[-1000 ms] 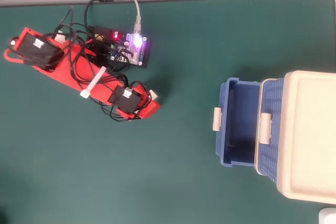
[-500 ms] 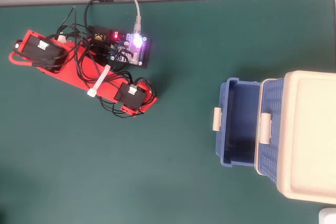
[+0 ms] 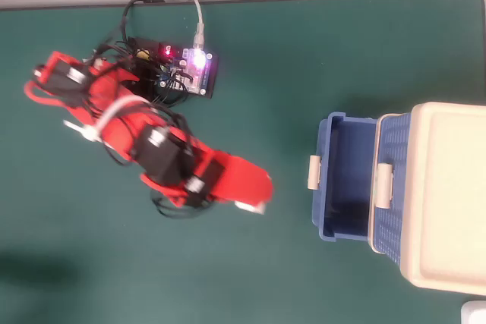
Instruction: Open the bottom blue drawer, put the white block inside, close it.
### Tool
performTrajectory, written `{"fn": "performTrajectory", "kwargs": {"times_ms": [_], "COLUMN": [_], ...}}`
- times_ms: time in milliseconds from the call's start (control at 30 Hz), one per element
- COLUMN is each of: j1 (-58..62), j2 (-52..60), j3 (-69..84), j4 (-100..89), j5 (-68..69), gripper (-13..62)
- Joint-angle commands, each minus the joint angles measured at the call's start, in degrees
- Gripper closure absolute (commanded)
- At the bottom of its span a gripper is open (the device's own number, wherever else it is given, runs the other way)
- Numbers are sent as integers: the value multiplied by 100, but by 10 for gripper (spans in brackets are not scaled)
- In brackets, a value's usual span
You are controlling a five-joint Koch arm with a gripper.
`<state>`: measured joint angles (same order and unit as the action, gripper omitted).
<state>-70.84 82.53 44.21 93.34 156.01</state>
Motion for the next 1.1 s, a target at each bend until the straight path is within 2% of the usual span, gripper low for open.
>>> {"fn": "performTrajectory", "kwargs": {"times_ms": [0,100,200,333,567,600,633,700,733,933,1067], "j1": [-167,-396,-501,-1011,-1178,-1204,-1230,-1327,-1327,-1292,-1283], "j2": [-773,-1934,-2566,-2672,-2681,-2689,-2698,-2760,-2786,-2505,-1907], "j3": [-1125,-2725,-3700,-3814,-3832,-3841,-3841,-3850,-3867,-3850,-3806], "j4": [-220,-272,-246,-281,-325,-343,-387,-466,-501,-448,396], "j5": [-88,-105,-132,-132,-53,-44,0,439,703,1072,615], "gripper": [575,574,574,573,563,512,429,218,169,150,154]}}
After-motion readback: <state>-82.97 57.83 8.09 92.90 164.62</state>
